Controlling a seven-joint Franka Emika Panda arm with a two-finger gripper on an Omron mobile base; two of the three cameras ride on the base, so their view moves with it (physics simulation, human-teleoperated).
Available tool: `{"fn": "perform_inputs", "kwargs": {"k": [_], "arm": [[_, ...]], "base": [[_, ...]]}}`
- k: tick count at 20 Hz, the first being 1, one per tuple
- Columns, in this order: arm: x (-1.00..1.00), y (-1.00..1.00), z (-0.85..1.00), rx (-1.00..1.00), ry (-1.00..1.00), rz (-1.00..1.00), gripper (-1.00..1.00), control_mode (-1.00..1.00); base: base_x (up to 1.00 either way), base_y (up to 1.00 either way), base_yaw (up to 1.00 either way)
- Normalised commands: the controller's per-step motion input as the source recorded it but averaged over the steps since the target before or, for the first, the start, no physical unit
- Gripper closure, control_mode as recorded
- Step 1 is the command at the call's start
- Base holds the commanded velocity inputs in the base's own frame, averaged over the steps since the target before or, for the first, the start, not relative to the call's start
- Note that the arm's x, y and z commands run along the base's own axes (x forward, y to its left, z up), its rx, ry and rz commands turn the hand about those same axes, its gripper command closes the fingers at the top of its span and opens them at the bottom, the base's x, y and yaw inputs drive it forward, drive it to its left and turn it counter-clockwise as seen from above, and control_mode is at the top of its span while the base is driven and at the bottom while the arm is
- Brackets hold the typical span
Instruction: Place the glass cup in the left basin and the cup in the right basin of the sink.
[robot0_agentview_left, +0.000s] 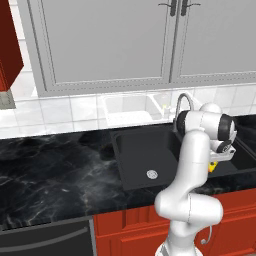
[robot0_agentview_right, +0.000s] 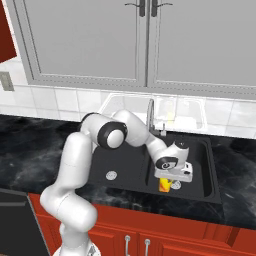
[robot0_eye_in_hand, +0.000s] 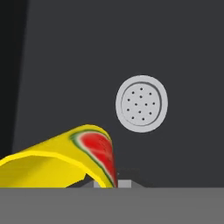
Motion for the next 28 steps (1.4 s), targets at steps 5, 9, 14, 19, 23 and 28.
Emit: {"fn": "perform_inputs", "kwargs": {"k": [5,9,14,19,23,28], "arm": [[0.0,0.0,-0.2,0.0,0.0,0.0,1.0,-1.0],[0.0,0.0,-0.17,0.0,0.0,0.0,1.0,-1.0],[0.0,0.01,-0.13,0.0,-0.01,0.0,1.0,-1.0],[-0.1,0.03,-0.08,0.0,0.0,0.0,-1.0,-1.0],[-0.14,0.04,-0.02,0.0,0.0,0.0,-1.0,-1.0],[-0.14,0.02,0.01,0.0,0.0,0.0,-1.0,-1.0]], "base": [[0.0,0.0,0.0],[0.0,0.0,0.0],[0.0,0.0,0.0],[0.0,0.0,0.0],[0.0,0.0,0.0],[0.0,0.0,0.0]]}}
